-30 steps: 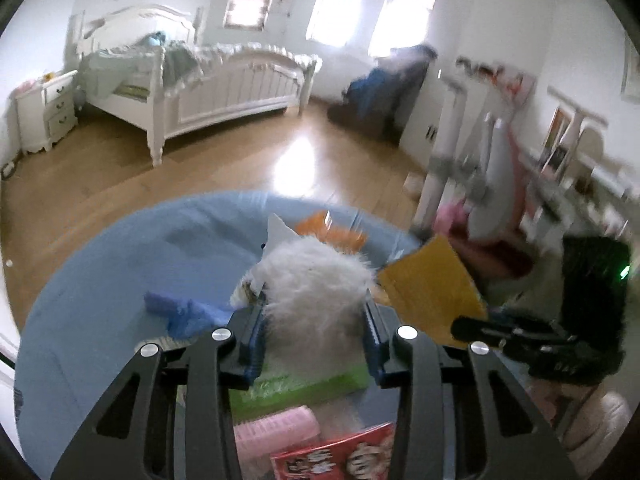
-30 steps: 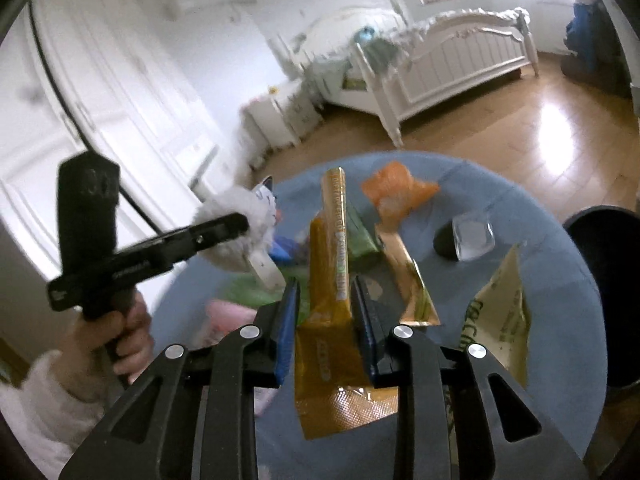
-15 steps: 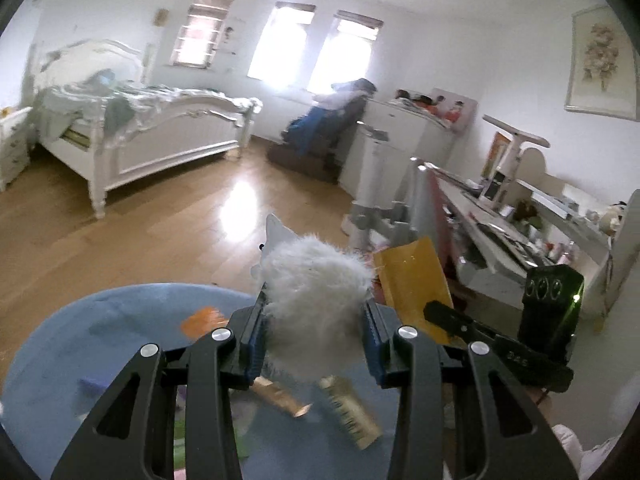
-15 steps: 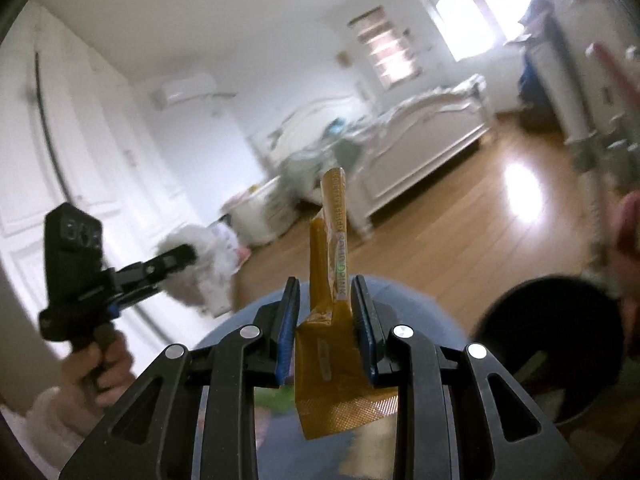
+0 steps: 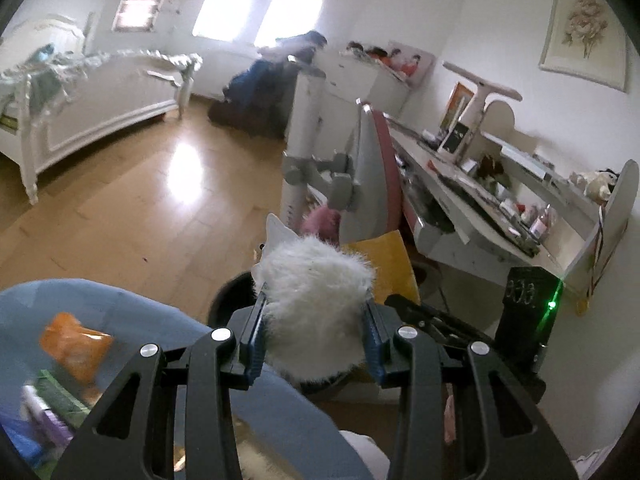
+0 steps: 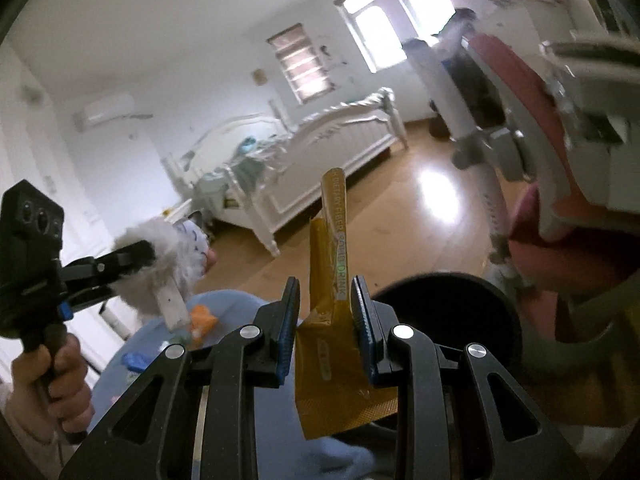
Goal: Collect trash
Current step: 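Carry both items to the black bin and release them inside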
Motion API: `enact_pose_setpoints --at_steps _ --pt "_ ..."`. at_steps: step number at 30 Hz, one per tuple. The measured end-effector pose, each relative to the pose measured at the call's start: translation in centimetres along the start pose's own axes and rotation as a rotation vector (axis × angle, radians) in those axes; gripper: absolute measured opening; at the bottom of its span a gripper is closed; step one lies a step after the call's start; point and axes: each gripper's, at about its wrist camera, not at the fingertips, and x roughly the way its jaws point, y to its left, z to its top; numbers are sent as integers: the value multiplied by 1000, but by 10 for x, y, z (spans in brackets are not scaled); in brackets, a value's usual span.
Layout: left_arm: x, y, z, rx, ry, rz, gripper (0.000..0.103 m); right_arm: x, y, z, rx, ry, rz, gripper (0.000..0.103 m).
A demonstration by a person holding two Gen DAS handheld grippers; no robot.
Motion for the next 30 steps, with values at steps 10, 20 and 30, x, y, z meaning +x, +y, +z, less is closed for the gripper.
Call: enact_pose_setpoints --at_steps 10,20,30 --pt "68 3 -12 -2 127 -18 40 35 -51 -18 88 60 -23 28" --pt "111 12 -17 -16 197 -15 42 58 -80 -28 141 101 -24 28" --pt "108 7 -12 9 165 19 90 64 -102 -25 196 90 -65 68"
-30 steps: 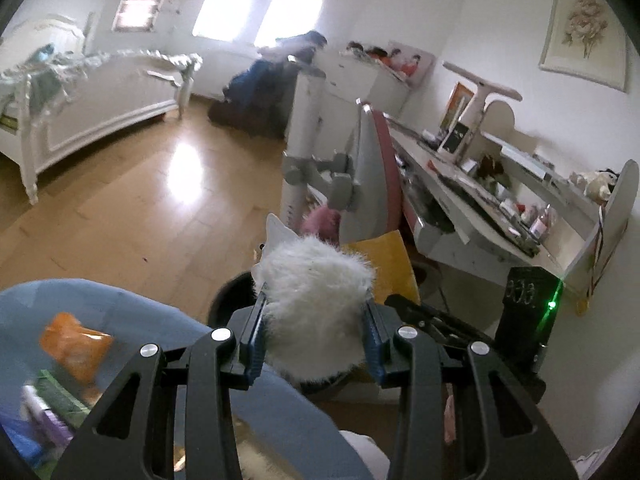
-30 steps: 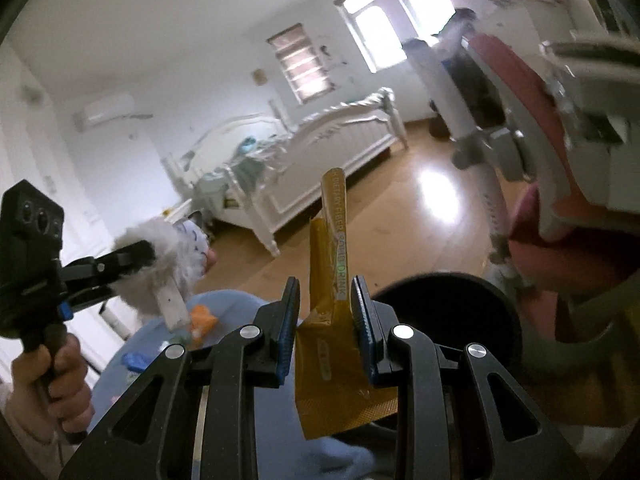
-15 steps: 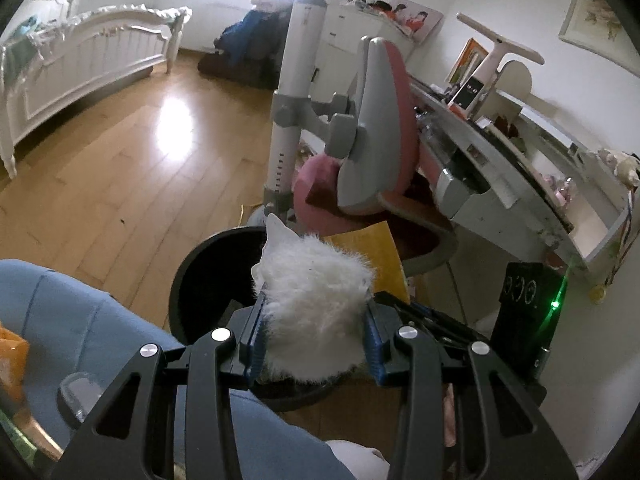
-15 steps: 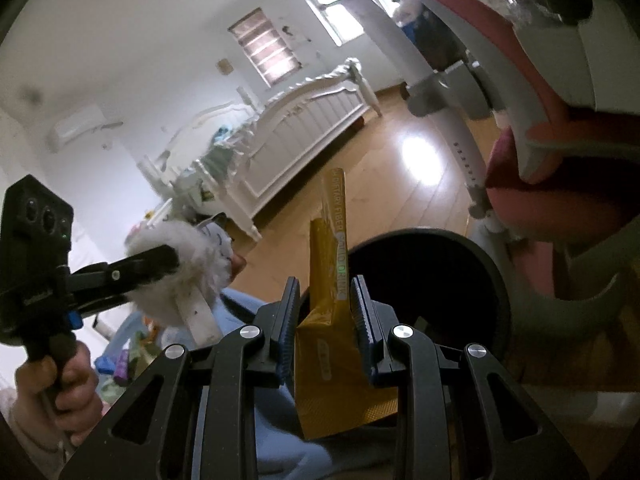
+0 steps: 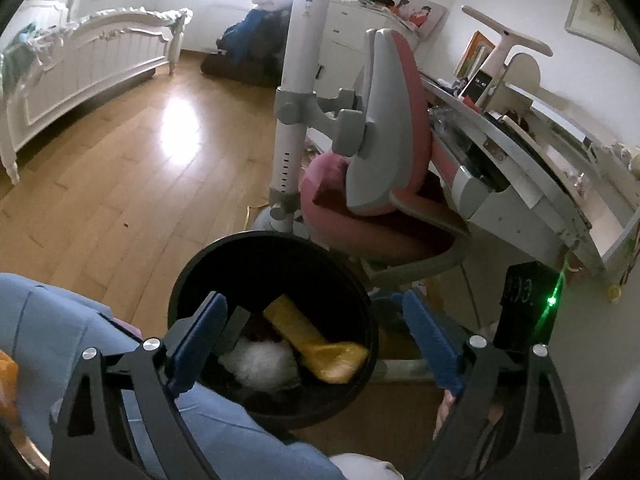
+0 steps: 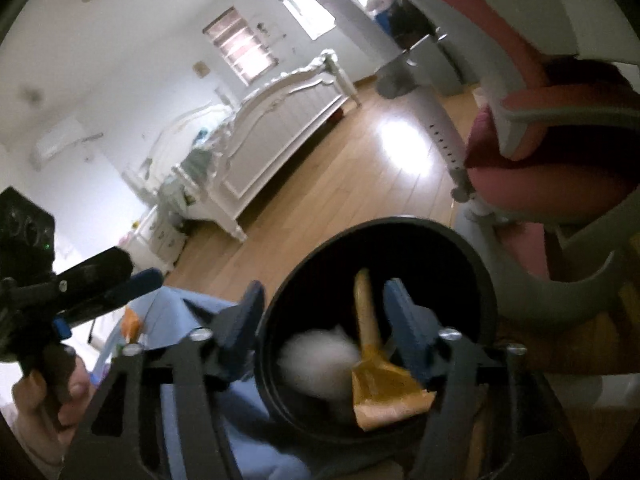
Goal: Collect trash
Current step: 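Carry both items to the black bin and release them inside, then grasp the red printed box with the left tool while the right tool grasps the paper tube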
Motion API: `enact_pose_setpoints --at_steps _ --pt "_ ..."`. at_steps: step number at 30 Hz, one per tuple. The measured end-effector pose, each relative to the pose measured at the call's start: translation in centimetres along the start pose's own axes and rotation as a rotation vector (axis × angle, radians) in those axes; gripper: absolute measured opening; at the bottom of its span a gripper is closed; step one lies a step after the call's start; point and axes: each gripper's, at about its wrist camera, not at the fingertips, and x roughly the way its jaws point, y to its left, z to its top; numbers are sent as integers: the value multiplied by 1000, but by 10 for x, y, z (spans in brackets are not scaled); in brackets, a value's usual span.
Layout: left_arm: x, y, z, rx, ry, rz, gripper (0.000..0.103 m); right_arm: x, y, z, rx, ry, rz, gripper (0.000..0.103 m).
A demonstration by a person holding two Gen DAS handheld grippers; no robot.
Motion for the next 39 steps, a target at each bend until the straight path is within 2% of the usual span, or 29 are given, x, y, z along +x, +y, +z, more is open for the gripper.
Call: enact_pose_setpoints --at_steps 7,14,20,25,27,29,32,35,37,39 --pt "-44 4 -9 -9 -37 9 93 -15 22 -7 -31 9 25 72" --pt "-122 28 -44 -20 -81 49 93 -26 77 -23 -121 52 87 73" --pt "-195 61 -87 -17 -97 146 93 -29 134 -47 -218 113 151 76" --pt "-242 90 -133 -30 -67 227 93 -24 174 -70 -281 181 185 76" --pt "-250 98 -150 -53 -45 261 93 -21 189 -82 -313 212 185 76" --pt "-253 102 -168 -89 -20 304 93 -17 203 -92 -343 234 175 83" --pt "-249 102 -189 -152 -3 351 98 -10 217 -105 -371 264 147 84" --pt "-239 94 -203 -209 -1 412 97 -1 224 -112 -390 287 100 84" --pt "-229 85 -208 -213 -19 474 97 3 226 -116 -408 293 65 84" --pt "-216 79 -209 -204 -16 593 97 6 227 -120 -417 303 39 86"
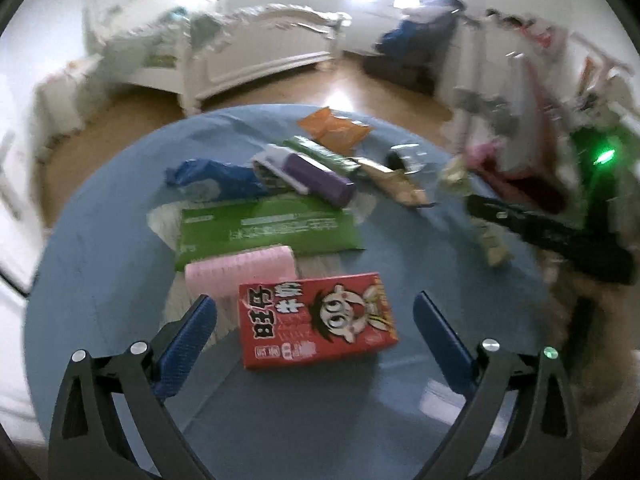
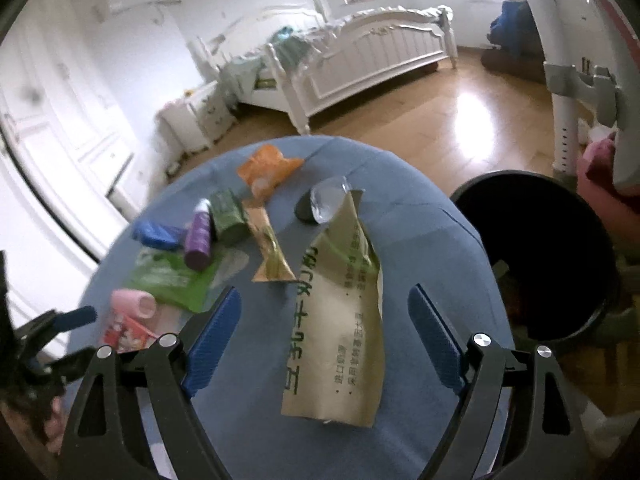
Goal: Collect trash
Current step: 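Grasp the red printed box with the left tool while the right tool grasps the paper tube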
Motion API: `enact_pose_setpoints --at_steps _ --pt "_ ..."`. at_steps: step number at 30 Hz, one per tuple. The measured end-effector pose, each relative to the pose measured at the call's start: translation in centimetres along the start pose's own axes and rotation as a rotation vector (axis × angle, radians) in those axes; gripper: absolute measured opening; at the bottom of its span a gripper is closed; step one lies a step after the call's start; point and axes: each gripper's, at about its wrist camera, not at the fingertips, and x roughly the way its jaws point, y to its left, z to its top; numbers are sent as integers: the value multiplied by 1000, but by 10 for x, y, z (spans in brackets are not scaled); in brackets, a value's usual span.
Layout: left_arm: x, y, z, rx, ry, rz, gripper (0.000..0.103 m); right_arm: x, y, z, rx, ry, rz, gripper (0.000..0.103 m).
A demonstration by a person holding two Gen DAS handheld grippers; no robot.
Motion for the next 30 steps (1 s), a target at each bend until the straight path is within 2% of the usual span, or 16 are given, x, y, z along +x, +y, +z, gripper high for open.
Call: enact_pose_setpoints --at_steps 2,5,7,9,10,11,14,16,17,20,22,27,30 --pt "9 -5 -2 -6 19 44 97 3 -2 4 11 9 -14 90" --pt "20 -7 -4 -9 38 91 97 11 -10 2 25 37 -24 90" --pt "24 4 -7 -51 45 66 97 13 -8 3 -4 45 -34 90" --pt "25 20 -10 -115 45 19 92 17 -5 2 -28 52 -48 89" --pt "25 25 -9 -132 43 7 90 18 -3 3 -44 55 -65 83" --pt "24 29 -9 -139 35 8 90 19 -2 3 -66 53 -88 64" --pt "14 33 -9 -131 -11 2 90 21 0 2 -119 53 -121 41" --pt "7 32 -9 -112 -40 -11 90 21 -1 1 -117 59 -87 32" --pt "3 32 -9 -110 -54 -31 90 20 -4 0 -104 63 -61 19" --pt "-11 31 -8 -111 -109 -88 90 13 -2 -3 -109 28 -5 16" --pt "-23 28 -2 -102 -149 -120 90 2 -1 -2 -95 -16 63 16" --pt "-43 8 25 -56 -237 -203 90 -27 -2 13 -57 -110 194 16" --pt "-42 -14 47 -9 -257 -260 90 -47 -6 24 -41 -177 220 16"
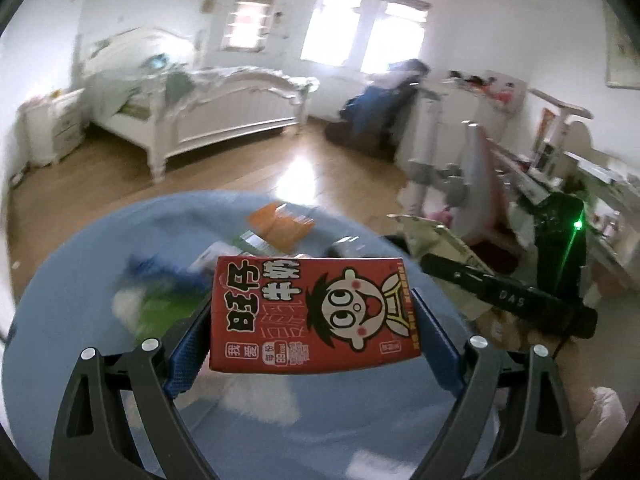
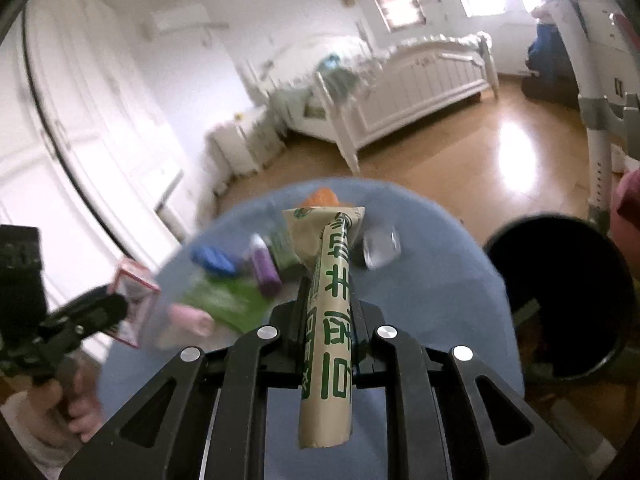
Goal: Collect trash
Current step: 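Grasp the red printed box with the left tool while the right tool grasps the paper tube, then carry both items to the black bin and open both tools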
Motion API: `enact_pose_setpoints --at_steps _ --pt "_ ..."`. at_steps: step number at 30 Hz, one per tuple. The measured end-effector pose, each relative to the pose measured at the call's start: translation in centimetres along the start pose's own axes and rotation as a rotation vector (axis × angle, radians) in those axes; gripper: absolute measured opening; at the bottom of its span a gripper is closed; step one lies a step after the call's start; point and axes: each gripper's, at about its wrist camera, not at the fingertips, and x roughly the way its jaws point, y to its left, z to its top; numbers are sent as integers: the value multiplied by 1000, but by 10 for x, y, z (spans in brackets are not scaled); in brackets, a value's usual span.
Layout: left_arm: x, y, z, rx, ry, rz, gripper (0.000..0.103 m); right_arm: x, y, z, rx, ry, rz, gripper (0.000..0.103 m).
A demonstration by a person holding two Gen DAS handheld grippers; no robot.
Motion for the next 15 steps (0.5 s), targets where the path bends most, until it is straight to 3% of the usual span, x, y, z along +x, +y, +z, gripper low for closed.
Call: enact_pose_setpoints --at_steps 6,15 --pt "33 -45 38 68 -15 -136 90 -42 -23 26 23 -119 -42 16" --pt "88 -99 66 127 6 -264 90 -83 -87 38 94 -196 -149 16"
